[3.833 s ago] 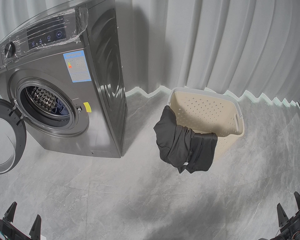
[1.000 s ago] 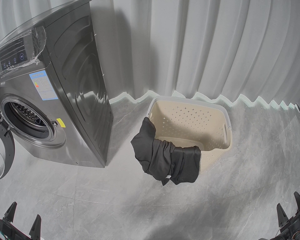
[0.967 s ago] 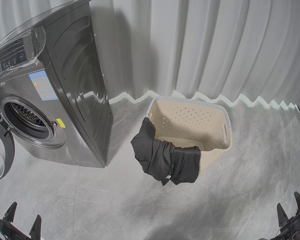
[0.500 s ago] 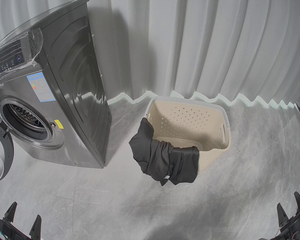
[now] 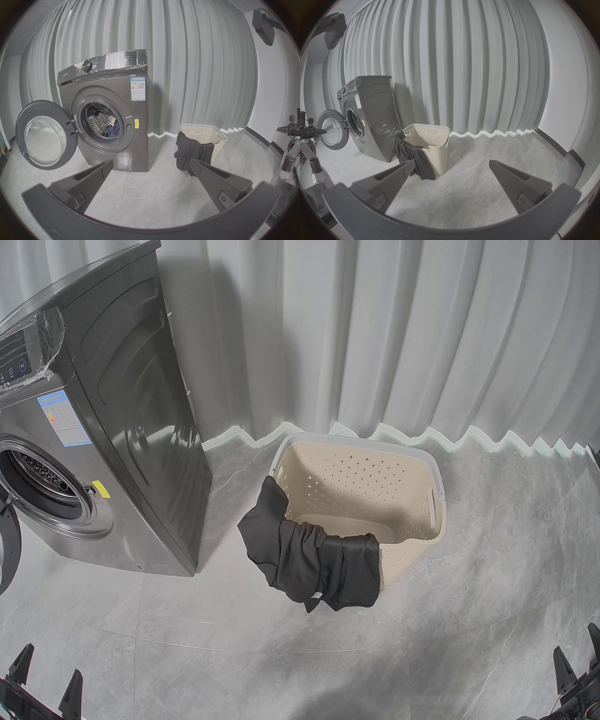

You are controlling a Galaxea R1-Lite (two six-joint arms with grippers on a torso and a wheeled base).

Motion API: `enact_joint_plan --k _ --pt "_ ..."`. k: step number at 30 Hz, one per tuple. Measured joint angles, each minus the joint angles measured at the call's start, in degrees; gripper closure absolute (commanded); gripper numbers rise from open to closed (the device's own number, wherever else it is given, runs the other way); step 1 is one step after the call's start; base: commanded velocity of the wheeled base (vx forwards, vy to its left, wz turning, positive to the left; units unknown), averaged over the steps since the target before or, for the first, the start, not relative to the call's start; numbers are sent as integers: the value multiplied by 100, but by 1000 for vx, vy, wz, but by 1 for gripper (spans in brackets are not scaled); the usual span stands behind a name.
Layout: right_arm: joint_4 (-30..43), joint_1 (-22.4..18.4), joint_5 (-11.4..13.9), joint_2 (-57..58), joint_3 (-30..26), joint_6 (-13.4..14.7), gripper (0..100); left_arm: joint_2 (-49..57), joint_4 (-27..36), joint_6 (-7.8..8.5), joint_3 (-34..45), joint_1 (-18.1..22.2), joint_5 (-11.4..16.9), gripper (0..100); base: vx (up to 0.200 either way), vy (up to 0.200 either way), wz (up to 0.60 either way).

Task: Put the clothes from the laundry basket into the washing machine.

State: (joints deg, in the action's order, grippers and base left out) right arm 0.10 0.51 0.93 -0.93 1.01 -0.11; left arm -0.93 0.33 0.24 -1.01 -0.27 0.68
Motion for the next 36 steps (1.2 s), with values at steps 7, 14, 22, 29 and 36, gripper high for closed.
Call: enact_joint_plan --k 7,14,22,29,36 --pt "0 -11 0 0 0 -5 0 0 2 0 0 0 2 0 0 0 0" --pt "-5 -11 -33 0 0 -13 0 0 0 0 0 0 7 0 0 0 0" --pt "0 -13 -77 0 0 55 0 0 2 2 0 -2 2 0 150 0 0" --pt "-74 -18 -60 0 0 11 0 0 2 -6 0 0 10 0 0 0 0" --pt "-302 -10 -24 -116 664 -10 0 0 0 -4 0 0 10 0 0 0 0"
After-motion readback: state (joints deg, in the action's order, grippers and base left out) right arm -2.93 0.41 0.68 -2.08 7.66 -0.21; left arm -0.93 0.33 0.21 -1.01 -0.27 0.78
